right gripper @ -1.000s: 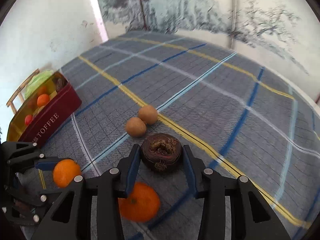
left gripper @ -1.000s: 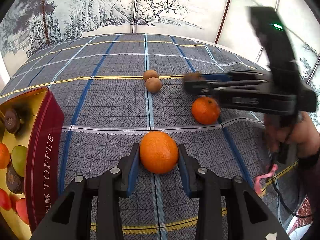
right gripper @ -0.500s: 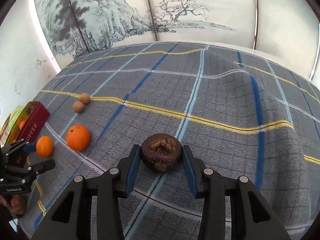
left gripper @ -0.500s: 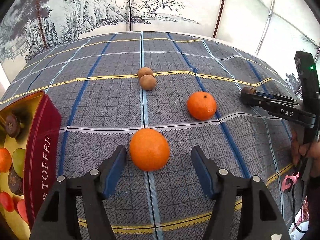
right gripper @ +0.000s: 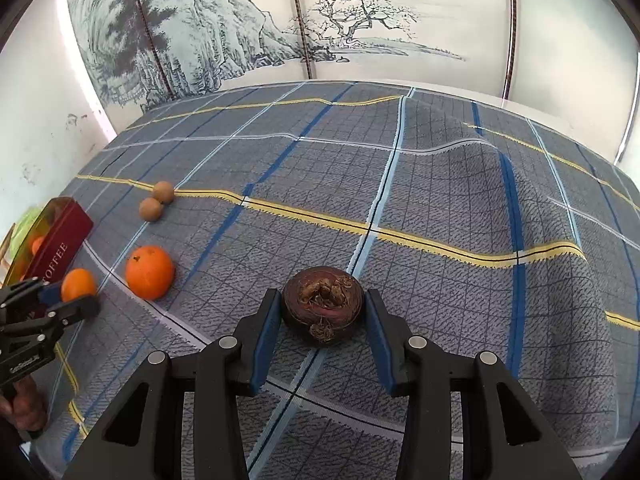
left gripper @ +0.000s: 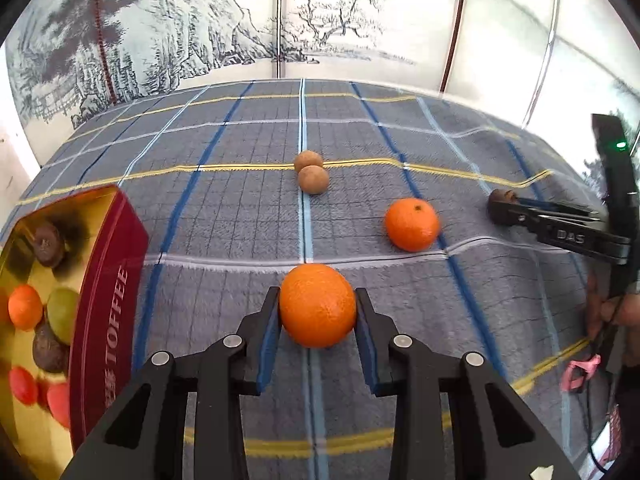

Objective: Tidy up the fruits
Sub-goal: 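Carry the orange into the tin and open the left tool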

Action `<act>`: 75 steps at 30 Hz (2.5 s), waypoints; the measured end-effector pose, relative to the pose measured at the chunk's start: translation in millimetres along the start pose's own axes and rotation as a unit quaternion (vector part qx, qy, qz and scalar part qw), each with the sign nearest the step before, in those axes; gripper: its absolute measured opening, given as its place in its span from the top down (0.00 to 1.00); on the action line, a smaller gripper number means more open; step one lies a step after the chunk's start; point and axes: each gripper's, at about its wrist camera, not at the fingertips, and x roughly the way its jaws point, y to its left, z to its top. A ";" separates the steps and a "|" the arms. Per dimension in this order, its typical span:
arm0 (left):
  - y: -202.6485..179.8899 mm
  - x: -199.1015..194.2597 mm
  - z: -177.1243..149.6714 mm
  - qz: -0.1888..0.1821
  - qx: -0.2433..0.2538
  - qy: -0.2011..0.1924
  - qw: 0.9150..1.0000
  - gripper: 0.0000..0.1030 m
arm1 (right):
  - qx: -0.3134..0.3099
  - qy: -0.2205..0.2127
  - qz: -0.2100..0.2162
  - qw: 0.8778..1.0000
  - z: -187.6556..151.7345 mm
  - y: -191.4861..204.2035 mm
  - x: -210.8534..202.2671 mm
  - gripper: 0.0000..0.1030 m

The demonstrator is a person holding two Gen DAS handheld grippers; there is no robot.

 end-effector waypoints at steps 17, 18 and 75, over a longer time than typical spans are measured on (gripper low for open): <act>5.6 -80.7 -15.2 0.011 -0.009 -0.035 0.999 0.70 | -0.001 0.001 -0.017 1.000 0.9 0.2 0.0 0.58; 13.5 -85.5 -15.6 0.012 -0.018 -0.037 0.999 0.70 | -0.003 0.002 -0.021 1.000 0.6 1.4 0.0 0.58; 143.3 -107.7 -67.3 0.144 -0.097 -0.029 0.984 0.69 | -0.026 0.008 -0.055 0.998 1.2 10.9 1.7 0.58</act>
